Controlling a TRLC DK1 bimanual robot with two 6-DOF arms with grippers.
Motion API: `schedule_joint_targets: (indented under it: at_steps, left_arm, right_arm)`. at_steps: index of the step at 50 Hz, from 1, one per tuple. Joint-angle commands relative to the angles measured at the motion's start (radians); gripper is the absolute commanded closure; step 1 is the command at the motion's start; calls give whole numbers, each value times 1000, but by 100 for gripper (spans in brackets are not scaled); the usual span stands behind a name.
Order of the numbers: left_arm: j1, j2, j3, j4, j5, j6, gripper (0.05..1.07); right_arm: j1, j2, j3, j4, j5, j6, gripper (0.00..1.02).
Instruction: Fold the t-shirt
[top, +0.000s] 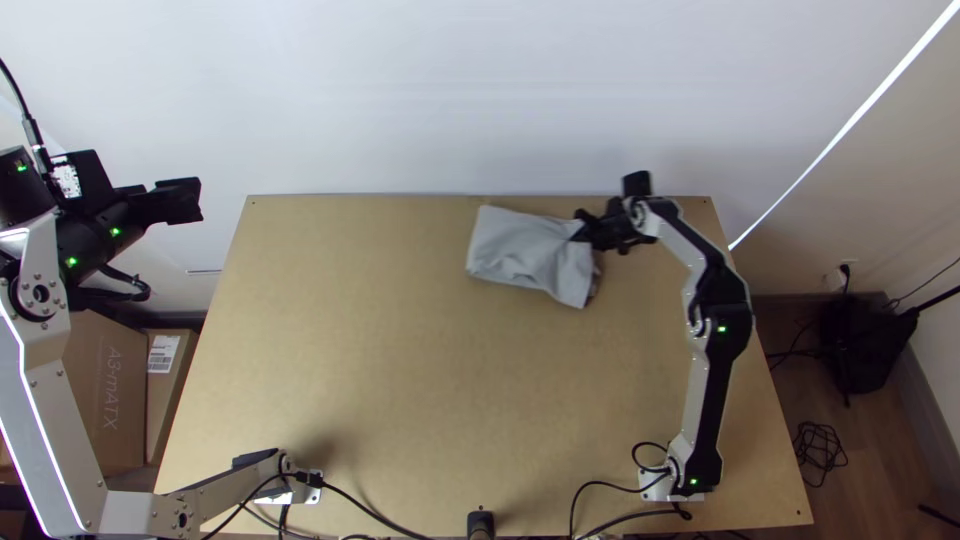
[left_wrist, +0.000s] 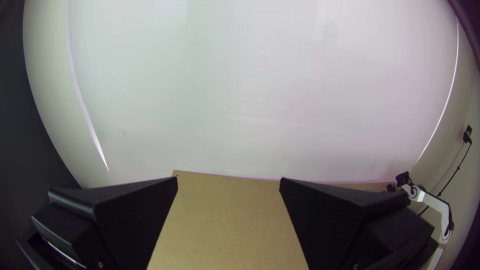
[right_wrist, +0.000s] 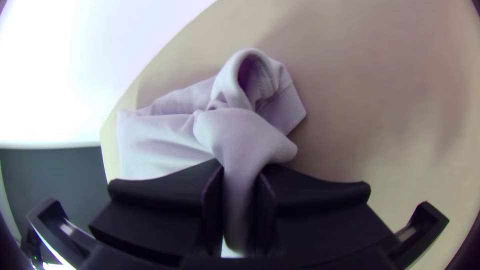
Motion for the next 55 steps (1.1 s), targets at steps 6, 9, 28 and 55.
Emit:
schedule_joint_targets:
  at_steps: [6,9,28,55]
  left_arm:
    - [-3,-26,-40,38,22,-6,10]
    - [-3,-29,-52,55,25,-6,10]
    - [-3,-28,-132,141,48,-2,10]
    - [-8,-37,-233,241,53,-17,10]
  right_arm:
    - [-227,-86,-71,2,39,-7,100]
    - [-287,-97,-84,7,45,-7,100]
    - [-572,-141,-92,38,102,-19,4]
    - [-643,-661,-57,240,122,-311,3]
